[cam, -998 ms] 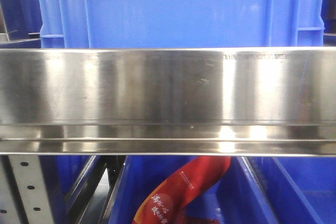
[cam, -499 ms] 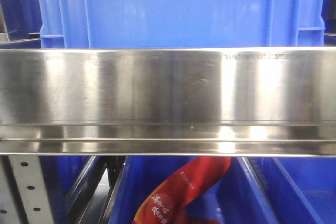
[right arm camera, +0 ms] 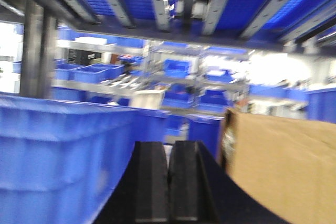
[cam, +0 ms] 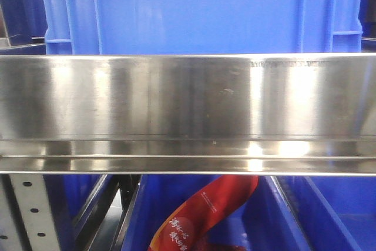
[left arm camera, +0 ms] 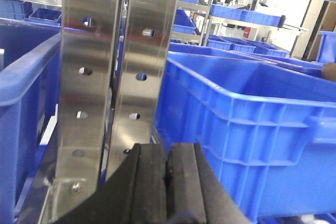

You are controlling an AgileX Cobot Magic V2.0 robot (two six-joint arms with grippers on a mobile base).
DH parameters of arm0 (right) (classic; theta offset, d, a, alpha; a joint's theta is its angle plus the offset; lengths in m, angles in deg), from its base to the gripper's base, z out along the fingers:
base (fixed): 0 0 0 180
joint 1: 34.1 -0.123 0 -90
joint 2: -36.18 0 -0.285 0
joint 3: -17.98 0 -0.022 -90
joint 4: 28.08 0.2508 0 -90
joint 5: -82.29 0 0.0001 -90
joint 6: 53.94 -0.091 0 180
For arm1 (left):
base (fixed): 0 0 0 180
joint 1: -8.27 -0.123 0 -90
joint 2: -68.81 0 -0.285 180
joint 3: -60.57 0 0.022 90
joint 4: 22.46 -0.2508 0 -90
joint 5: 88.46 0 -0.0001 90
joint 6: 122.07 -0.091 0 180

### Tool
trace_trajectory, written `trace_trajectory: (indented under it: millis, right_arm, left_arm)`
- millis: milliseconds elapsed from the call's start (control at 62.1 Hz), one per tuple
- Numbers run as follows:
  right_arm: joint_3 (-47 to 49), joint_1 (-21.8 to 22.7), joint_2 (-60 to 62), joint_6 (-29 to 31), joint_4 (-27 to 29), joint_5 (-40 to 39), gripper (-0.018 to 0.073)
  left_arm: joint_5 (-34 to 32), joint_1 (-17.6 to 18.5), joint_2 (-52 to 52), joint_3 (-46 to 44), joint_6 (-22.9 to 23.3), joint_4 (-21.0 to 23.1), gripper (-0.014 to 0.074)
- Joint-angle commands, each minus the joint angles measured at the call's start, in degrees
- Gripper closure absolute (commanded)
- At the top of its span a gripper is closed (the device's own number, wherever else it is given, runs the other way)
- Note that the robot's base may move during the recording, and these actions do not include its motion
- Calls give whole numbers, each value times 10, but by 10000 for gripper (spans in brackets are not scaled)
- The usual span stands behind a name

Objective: Grab PVC pipe and place in blue bin

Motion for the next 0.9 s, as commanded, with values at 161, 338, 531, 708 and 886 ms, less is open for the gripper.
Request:
trace_trajectory:
  millis: [161,338,531,708,886]
  right_arm:
    - [-101,38,2,-11,-9,-25,715]
    - [-101,38,2,-56,-9,25,715]
    - [-101,38,2,-55,-13,13,715]
    - [-101,37,2,-55,-13,9,715]
    - [-101,37,2,-55,-13,6,715]
  left_arm:
    - [-10,-2,2,0,4,0,707]
    - [-10,-2,2,0,4,0,707]
    - [-10,-2,2,0,4,0,707]
    - [-10,-2,2,0,4,0,707]
    - [-10,-2,2,0,4,0,707]
